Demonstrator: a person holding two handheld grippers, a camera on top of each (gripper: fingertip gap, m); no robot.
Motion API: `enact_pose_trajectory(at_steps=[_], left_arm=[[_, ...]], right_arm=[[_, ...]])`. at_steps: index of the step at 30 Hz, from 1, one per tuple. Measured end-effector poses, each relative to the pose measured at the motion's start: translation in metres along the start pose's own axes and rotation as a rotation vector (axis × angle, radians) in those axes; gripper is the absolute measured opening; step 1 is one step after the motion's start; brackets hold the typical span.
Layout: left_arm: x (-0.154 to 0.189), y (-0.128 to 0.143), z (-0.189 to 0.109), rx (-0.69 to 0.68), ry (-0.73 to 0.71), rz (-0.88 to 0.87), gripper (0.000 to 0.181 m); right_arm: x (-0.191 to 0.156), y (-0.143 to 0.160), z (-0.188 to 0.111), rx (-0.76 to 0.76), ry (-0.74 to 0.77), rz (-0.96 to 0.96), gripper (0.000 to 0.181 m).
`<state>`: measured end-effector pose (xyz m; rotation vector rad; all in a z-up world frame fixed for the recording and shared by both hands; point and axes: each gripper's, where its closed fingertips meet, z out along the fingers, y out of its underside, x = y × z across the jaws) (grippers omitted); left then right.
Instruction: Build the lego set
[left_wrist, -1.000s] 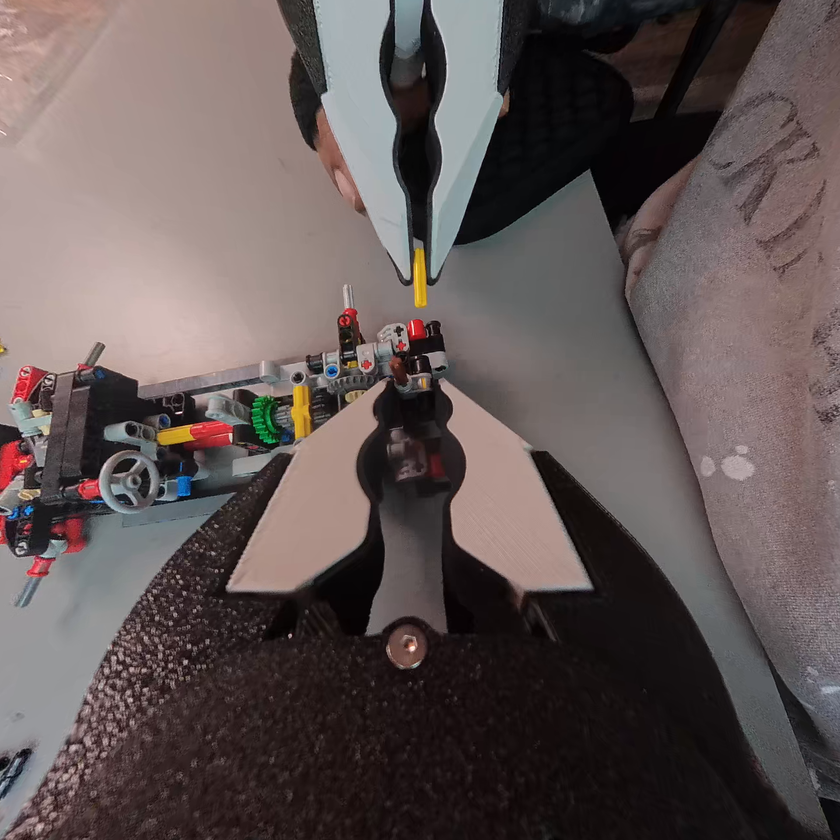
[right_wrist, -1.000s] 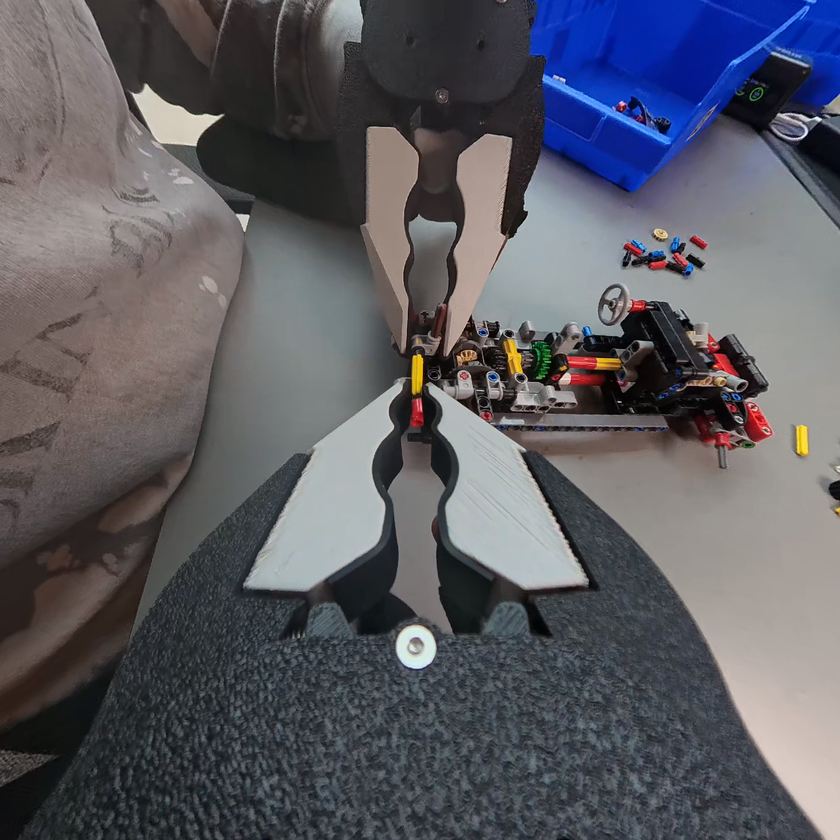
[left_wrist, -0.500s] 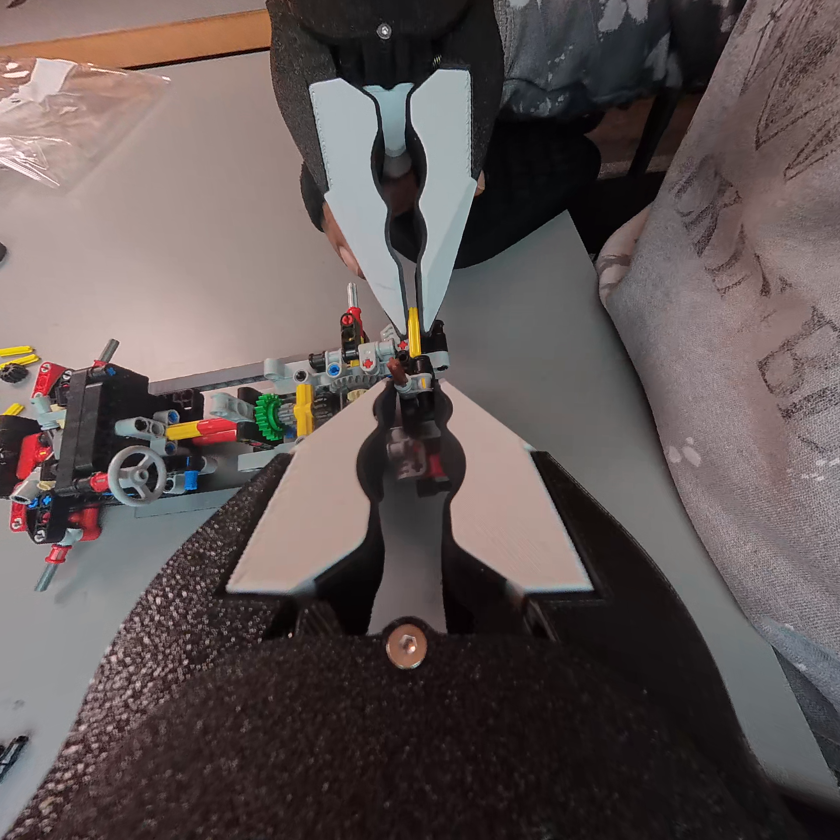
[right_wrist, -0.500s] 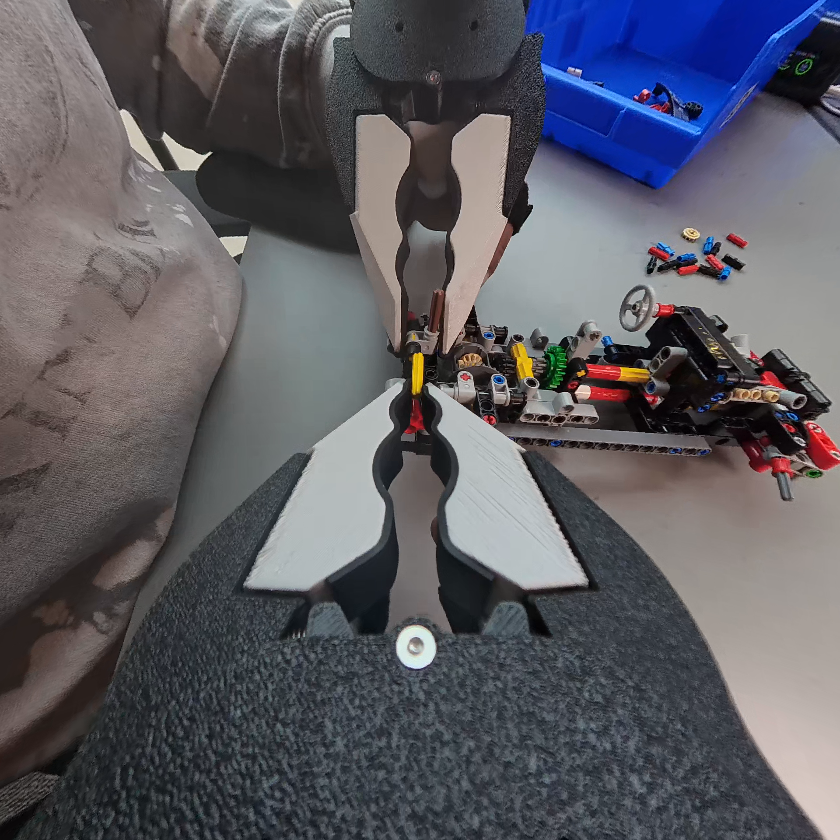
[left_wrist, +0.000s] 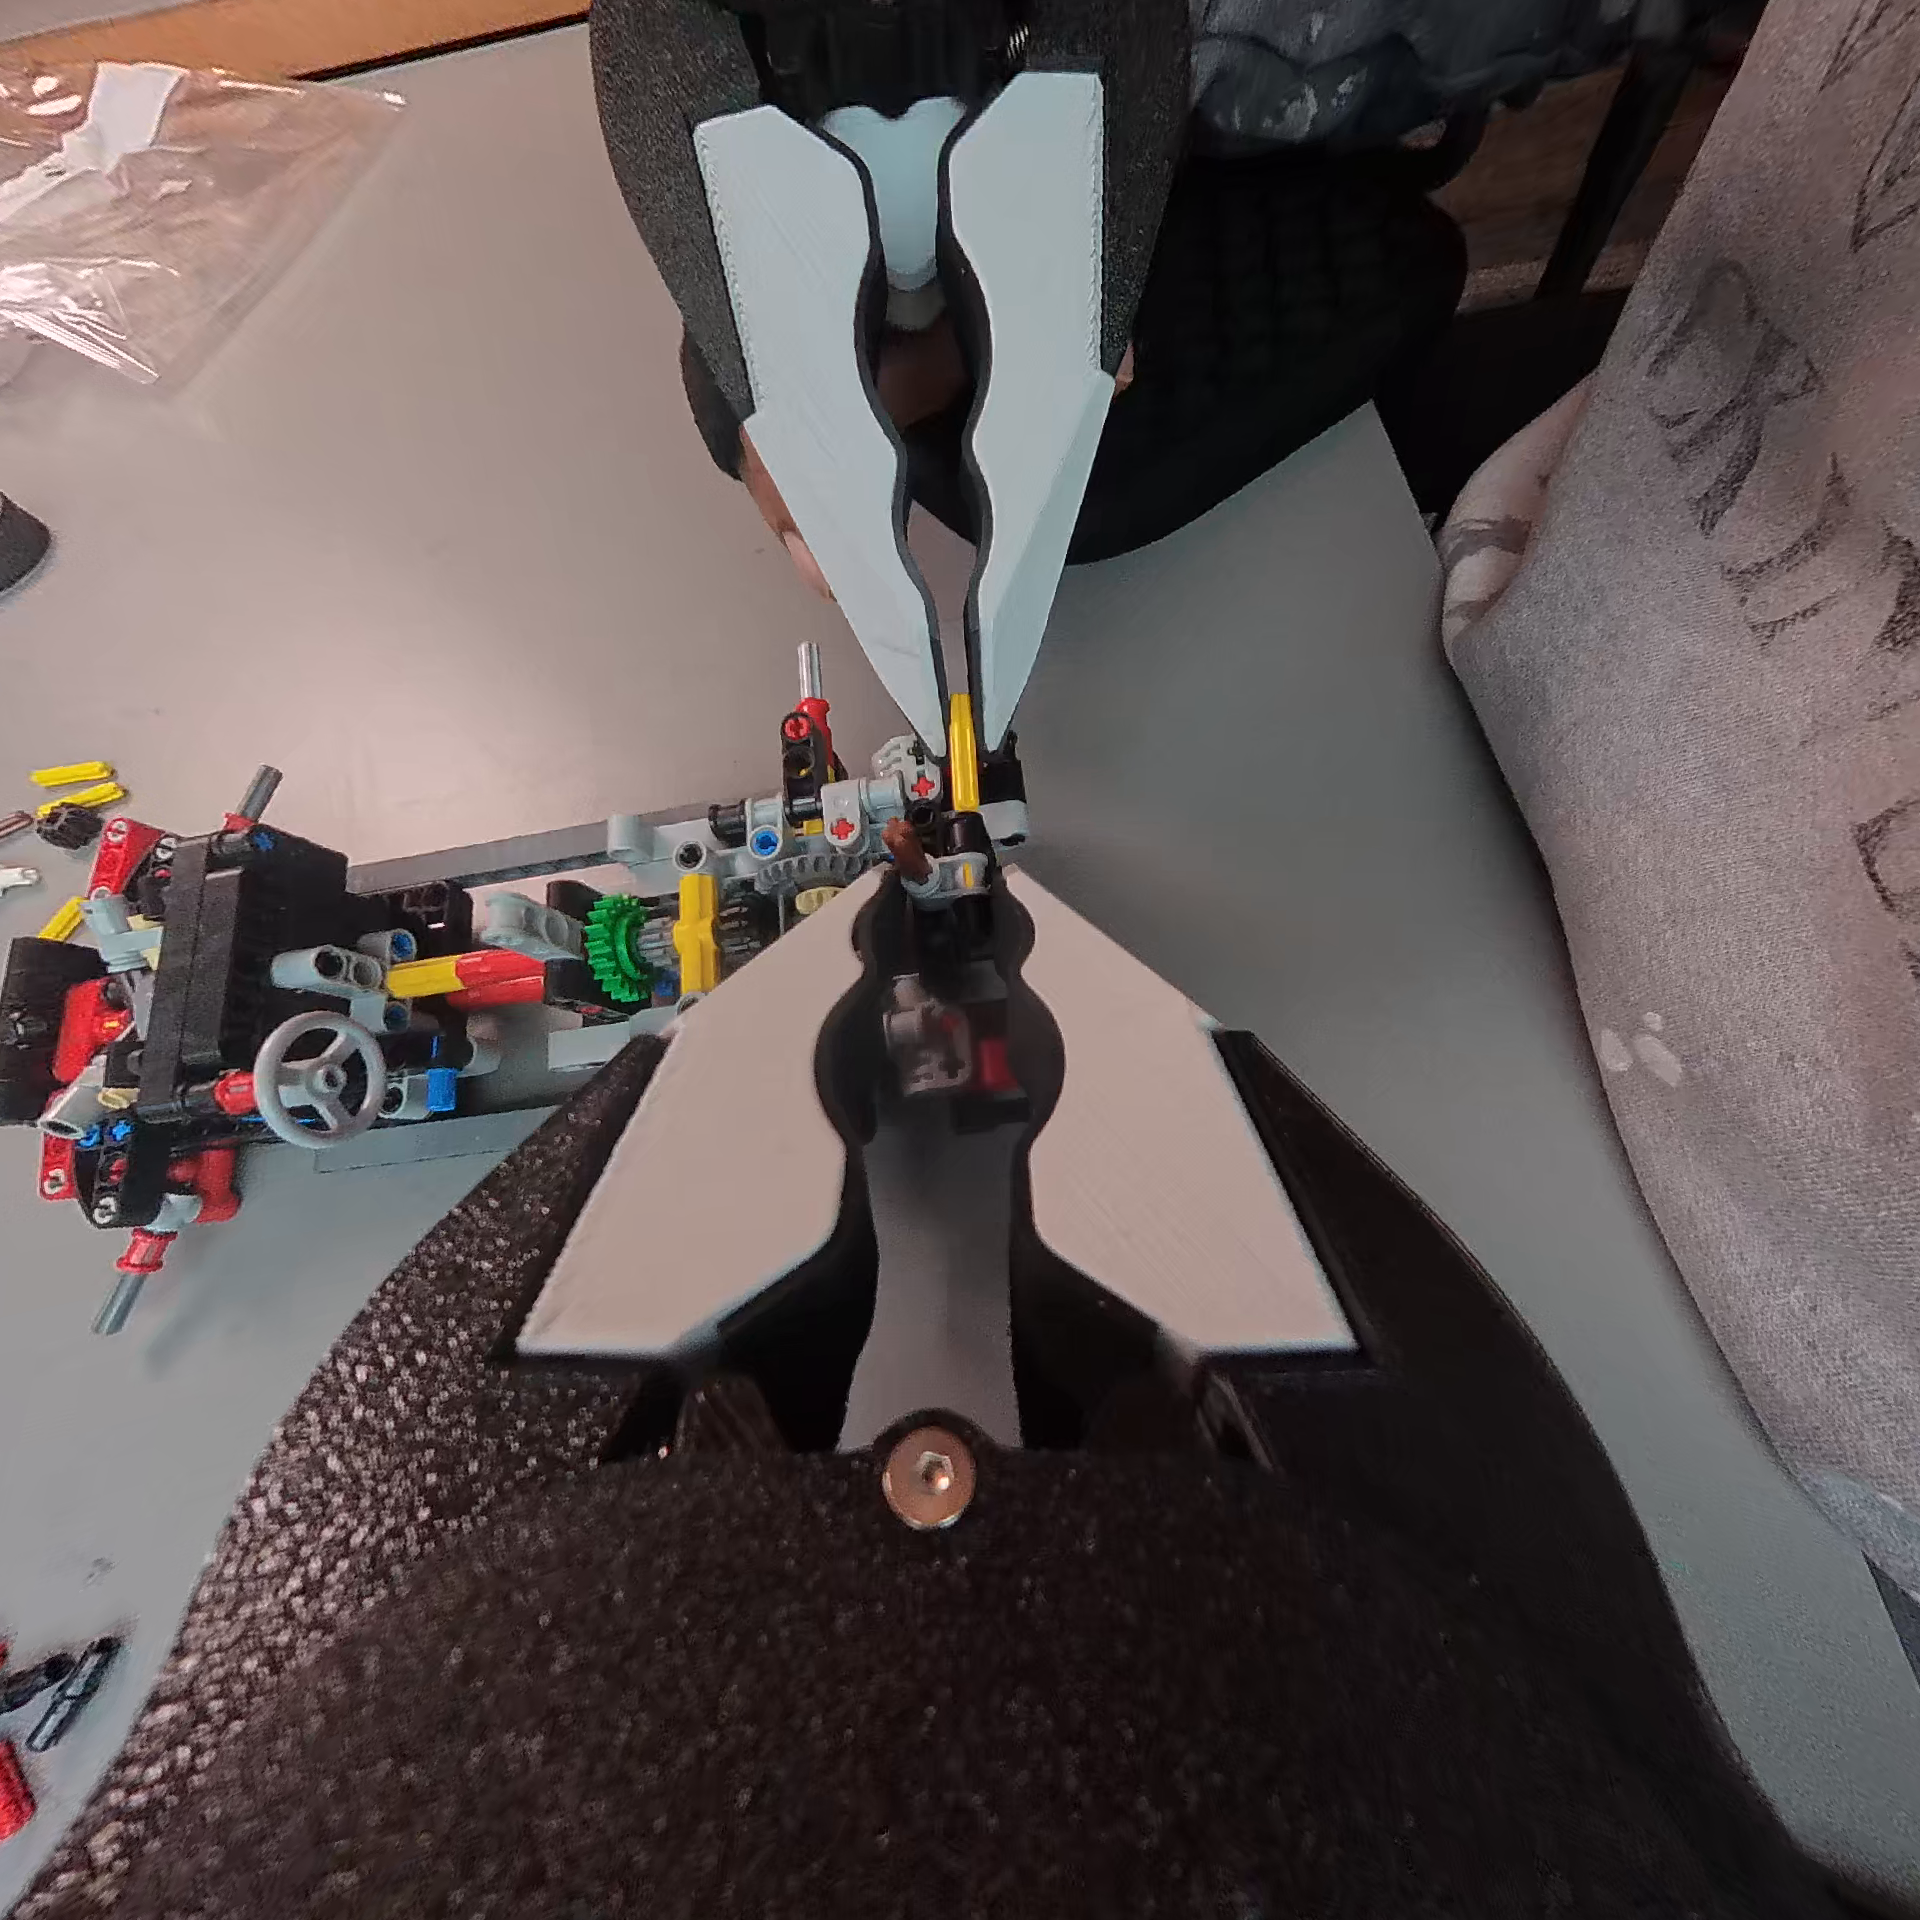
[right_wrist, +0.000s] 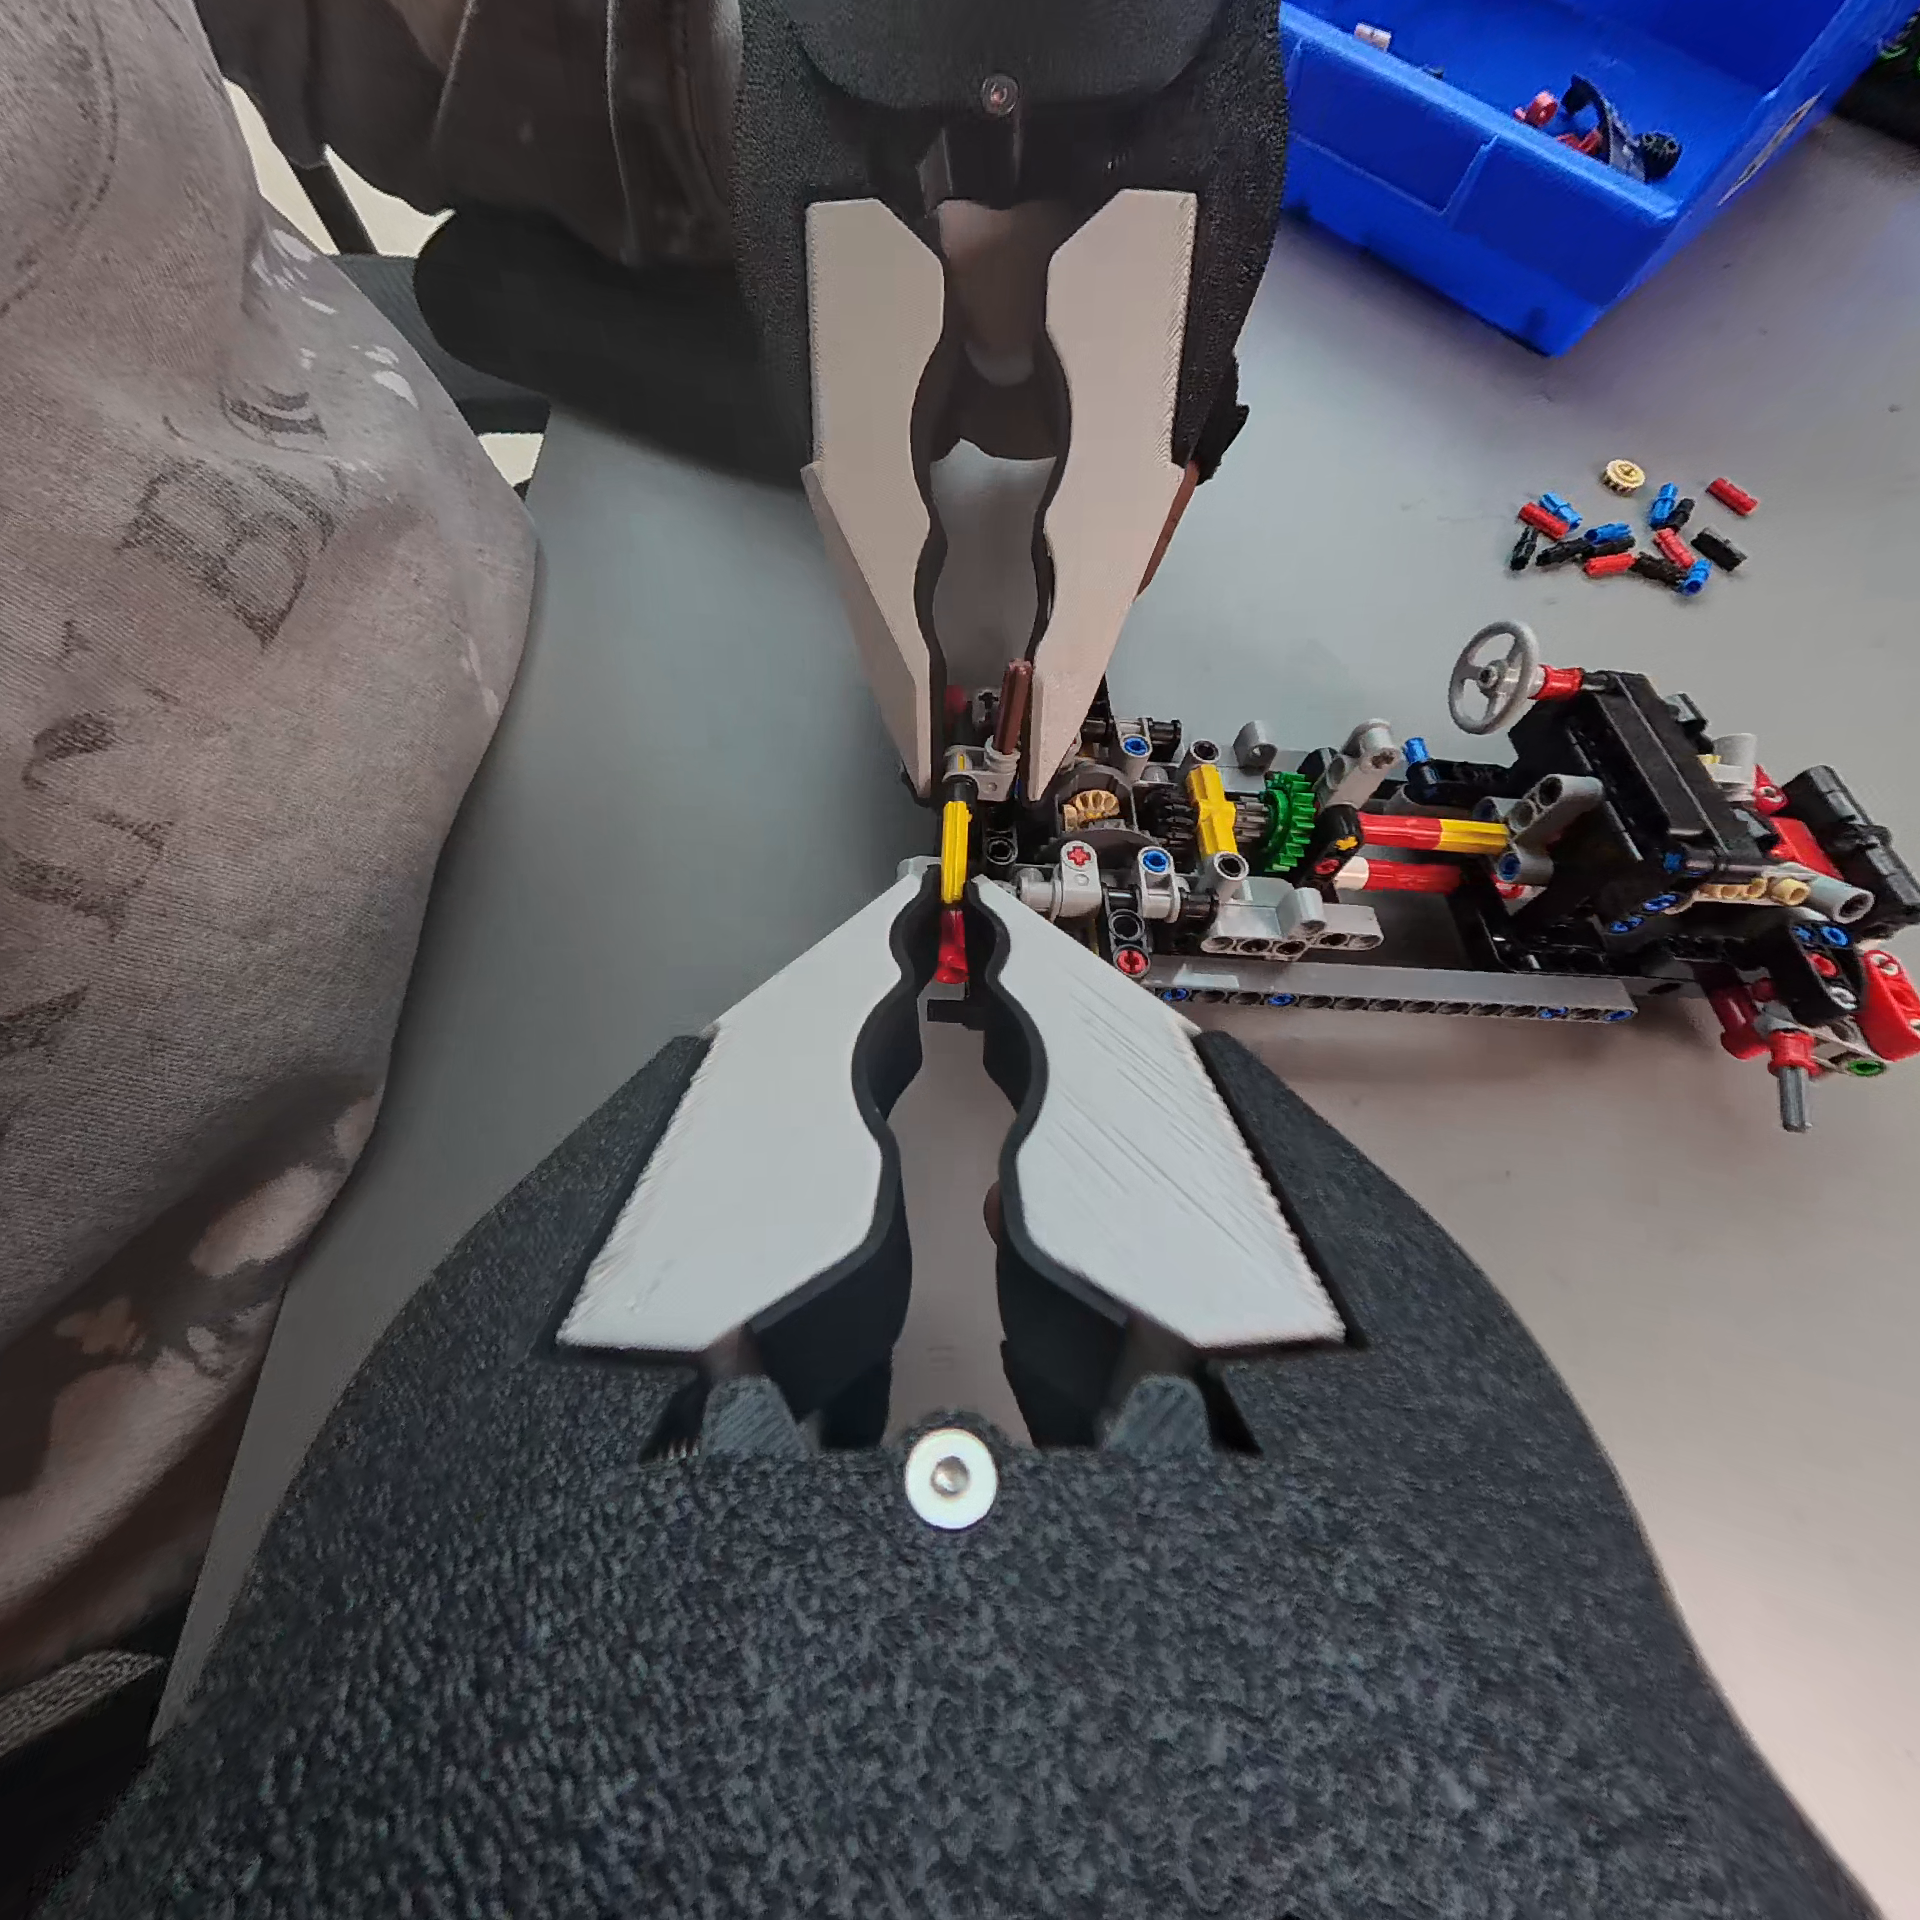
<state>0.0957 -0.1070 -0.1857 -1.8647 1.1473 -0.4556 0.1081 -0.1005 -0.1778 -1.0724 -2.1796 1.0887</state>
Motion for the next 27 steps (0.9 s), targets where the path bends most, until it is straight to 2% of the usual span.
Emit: enact_pose_trajectory(at_steps=[4, 8, 14, 27], left_arm=[[-0.002, 0.006, 0.012, -0.064, -0.047, 0.021, 0.015], [-0.004, 0.002, 0.018, -0.054, -0.079, 0.019, 0.017], [0.0, 0.003, 0.011, -0.028, -0.046, -0.018, 0.029], [-0.002, 0.007, 0.01, -0.034, -0.058, -0.047, 0.015]], right_arm=[[0.004, 0.005, -0.006, -0.019, 0.01, 0.017, 0.001], [0.007, 0.015, -0.01, -0.07, 0.029, 0.019, 0.001], [0.006, 0.02, -0.014, -0.074, 0.035, 0.05, 0.001], [0.005, 0.022, -0.007, -0.089, -0.007, 0.007, 0.001]])
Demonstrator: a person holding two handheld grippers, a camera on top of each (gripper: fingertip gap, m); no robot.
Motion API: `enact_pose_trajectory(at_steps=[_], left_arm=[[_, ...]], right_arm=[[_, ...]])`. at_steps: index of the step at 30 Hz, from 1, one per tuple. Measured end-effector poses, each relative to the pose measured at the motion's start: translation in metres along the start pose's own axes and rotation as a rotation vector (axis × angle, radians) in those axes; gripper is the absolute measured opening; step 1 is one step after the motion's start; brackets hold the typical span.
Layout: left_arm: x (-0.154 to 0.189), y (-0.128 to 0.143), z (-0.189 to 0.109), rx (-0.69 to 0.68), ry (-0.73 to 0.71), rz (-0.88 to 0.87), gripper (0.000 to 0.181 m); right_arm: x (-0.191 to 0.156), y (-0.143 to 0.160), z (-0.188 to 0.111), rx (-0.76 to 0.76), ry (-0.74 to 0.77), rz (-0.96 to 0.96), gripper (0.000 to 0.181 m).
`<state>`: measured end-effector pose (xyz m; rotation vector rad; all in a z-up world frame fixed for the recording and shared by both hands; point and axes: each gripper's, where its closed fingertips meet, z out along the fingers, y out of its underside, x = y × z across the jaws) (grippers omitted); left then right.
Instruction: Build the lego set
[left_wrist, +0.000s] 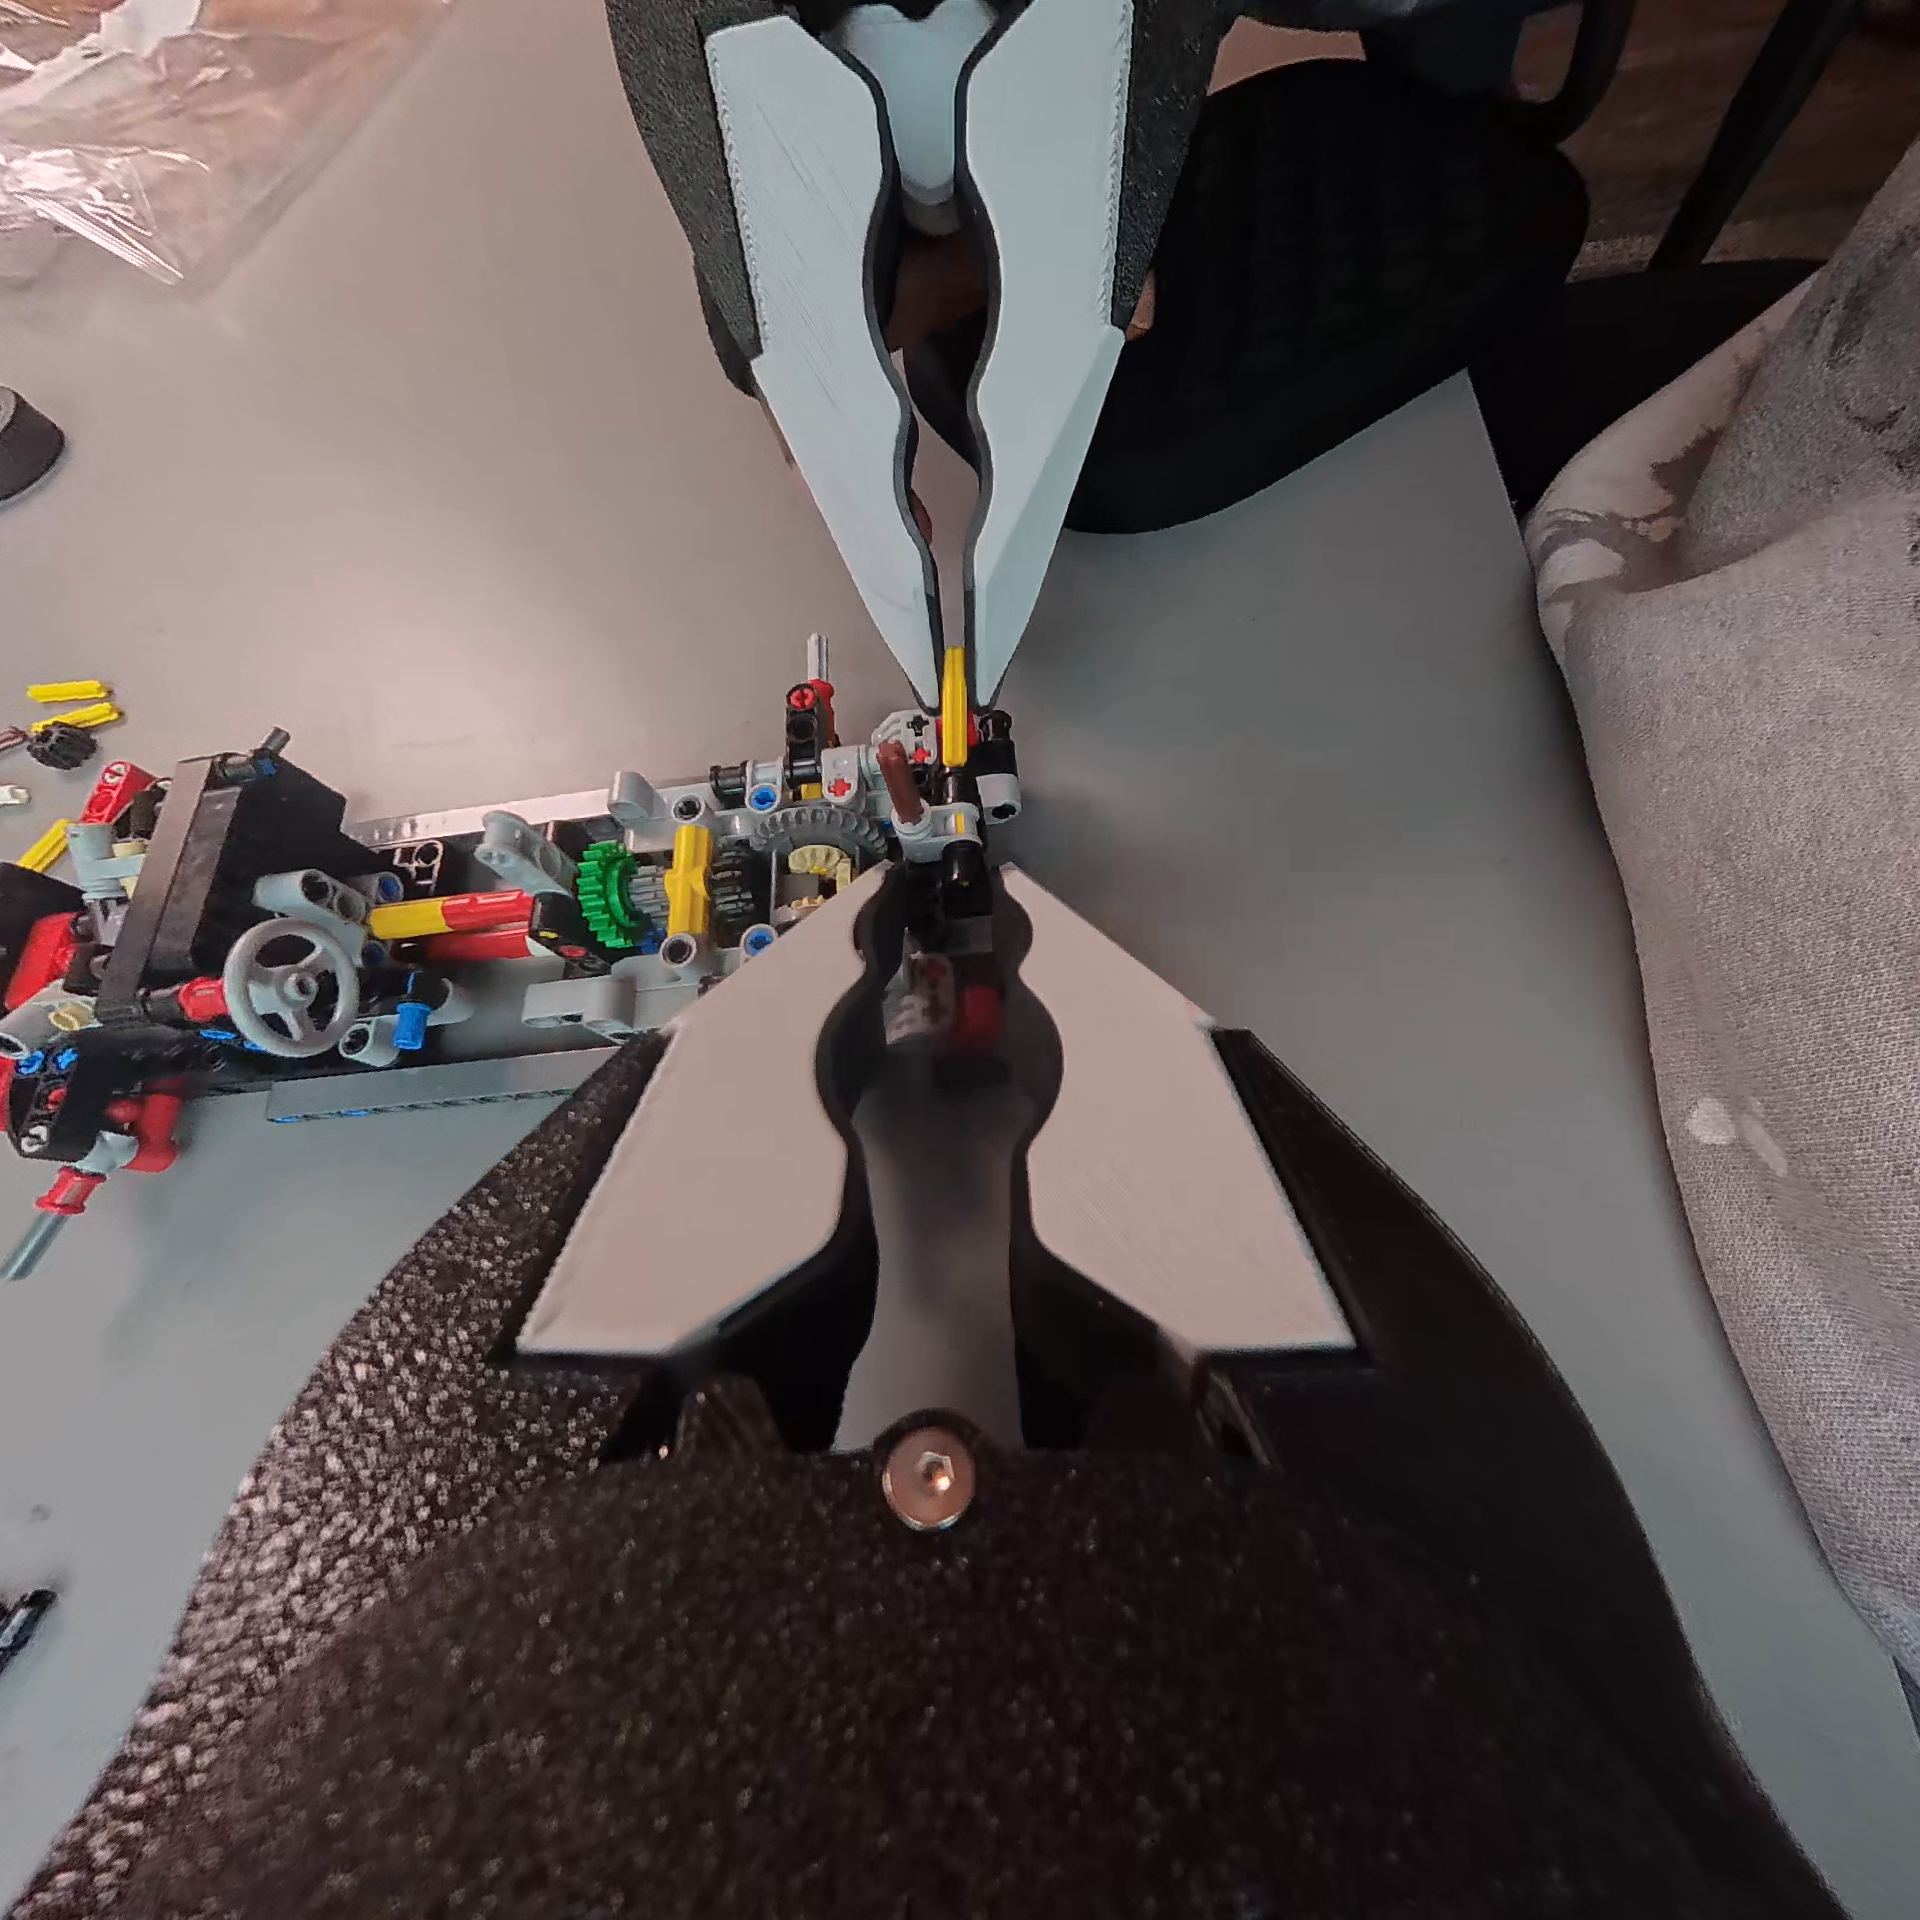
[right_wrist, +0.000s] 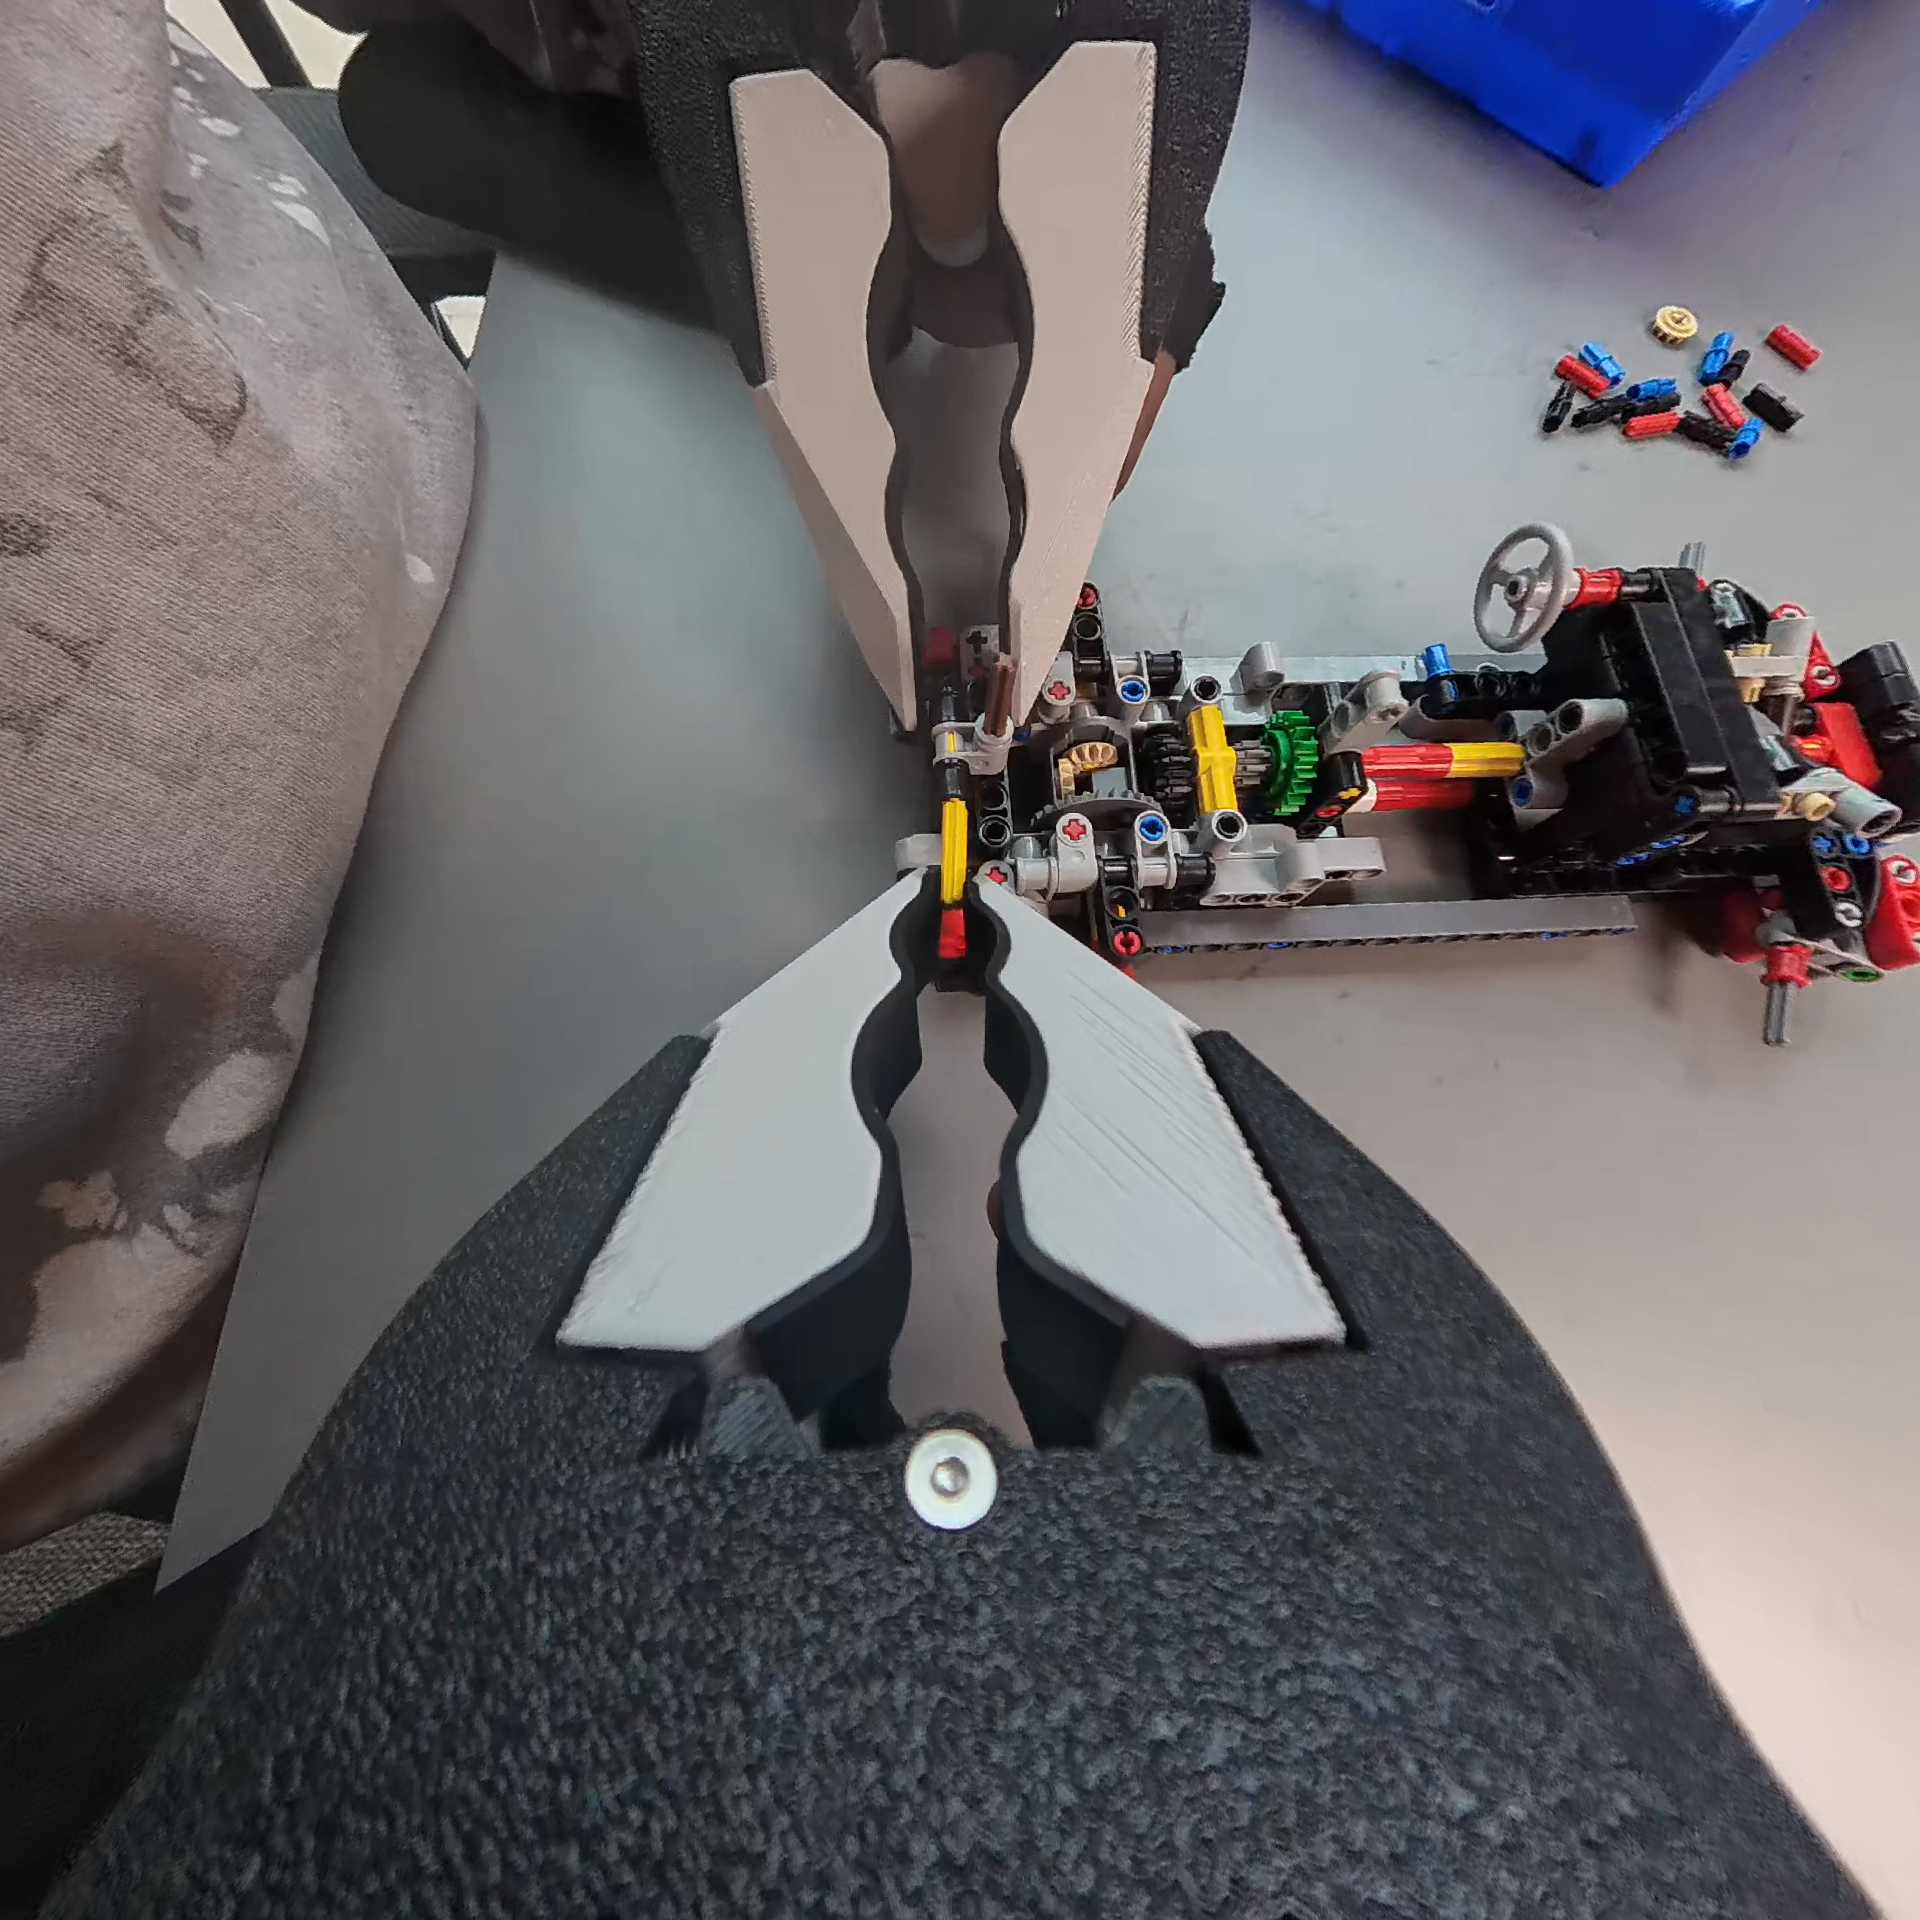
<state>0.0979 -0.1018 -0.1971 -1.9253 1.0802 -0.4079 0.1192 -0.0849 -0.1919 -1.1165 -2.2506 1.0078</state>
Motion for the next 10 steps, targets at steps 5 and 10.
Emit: enact_pose_trajectory(at_steps=[5, 10], left_arm=[[0.0, -0.0001, 0.0, 0.002, 0.003, -0.002, 0.014], [-0.0001, 0.0, -0.0009, 0.005, 0.001, -0.006, 0.014]], right_arm=[[-0.0008, -0.0019, 0.0003, 0.018, -0.004, -0.011, 0.001], [-0.0006, -0.0023, 0.002, 0.022, -0.003, -0.024, 0.001]])
